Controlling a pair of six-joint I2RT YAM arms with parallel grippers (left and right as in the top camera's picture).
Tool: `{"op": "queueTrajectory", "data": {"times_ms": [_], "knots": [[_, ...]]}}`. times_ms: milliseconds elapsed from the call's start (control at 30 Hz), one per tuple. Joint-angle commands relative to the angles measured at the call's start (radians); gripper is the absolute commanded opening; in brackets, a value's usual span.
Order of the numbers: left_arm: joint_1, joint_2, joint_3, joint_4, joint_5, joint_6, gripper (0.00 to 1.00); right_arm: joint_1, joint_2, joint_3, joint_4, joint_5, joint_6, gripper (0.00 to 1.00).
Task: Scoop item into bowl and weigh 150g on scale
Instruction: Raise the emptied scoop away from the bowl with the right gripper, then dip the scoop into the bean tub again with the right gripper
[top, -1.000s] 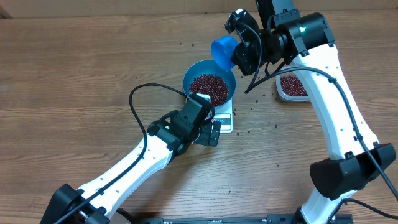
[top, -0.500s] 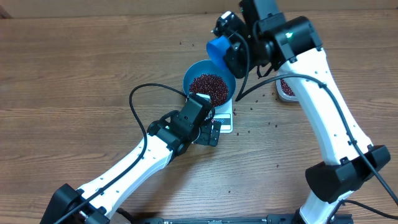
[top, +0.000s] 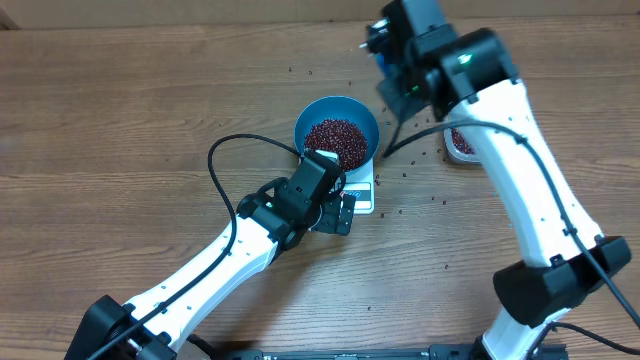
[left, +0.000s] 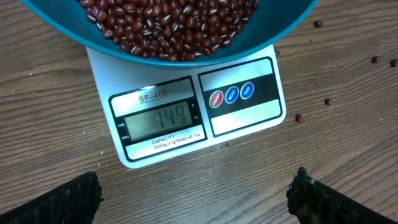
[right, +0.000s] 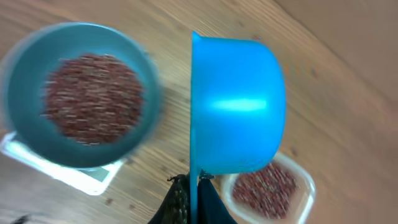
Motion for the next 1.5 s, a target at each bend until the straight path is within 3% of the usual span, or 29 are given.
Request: {"op": "queueTrajectory", "data": {"times_ms": [0,233,500,767,1067,1467], "knots": [[-0.001,0.000,-0.005,0.003,-0.006,0.009,1.00,-0.111,-0.039,-0.007,-0.014,0.049,0.068,0.04],[-0.001,0.000,-0.005,0.003,-0.006,0.009,1.00,-0.302,-0.038,-0.143,0.014,0.046,0.069,0.04],[-0.001,0.000,-0.005,0.003,-0.006,0.009,1.00,-0.429,-0.038,-0.373,0.174,0.043,0.068,0.04],[-0.001,0.000,-0.005,0.003,-0.006,0.009,1.00,-0.442,-0.038,-0.533,0.326,-0.214,0.064,0.04],[-0.001,0.000,-0.005,0.003,-0.006,0.009,0.99,-0.444,-0.039,-0.534,0.296,-0.326,0.065,0.04],[-0.001,0.000,-0.005,0.003,-0.006,0.009,1.00,-0.584,-0.040,-0.344,0.106,-0.567,0.110,0.04]]}}
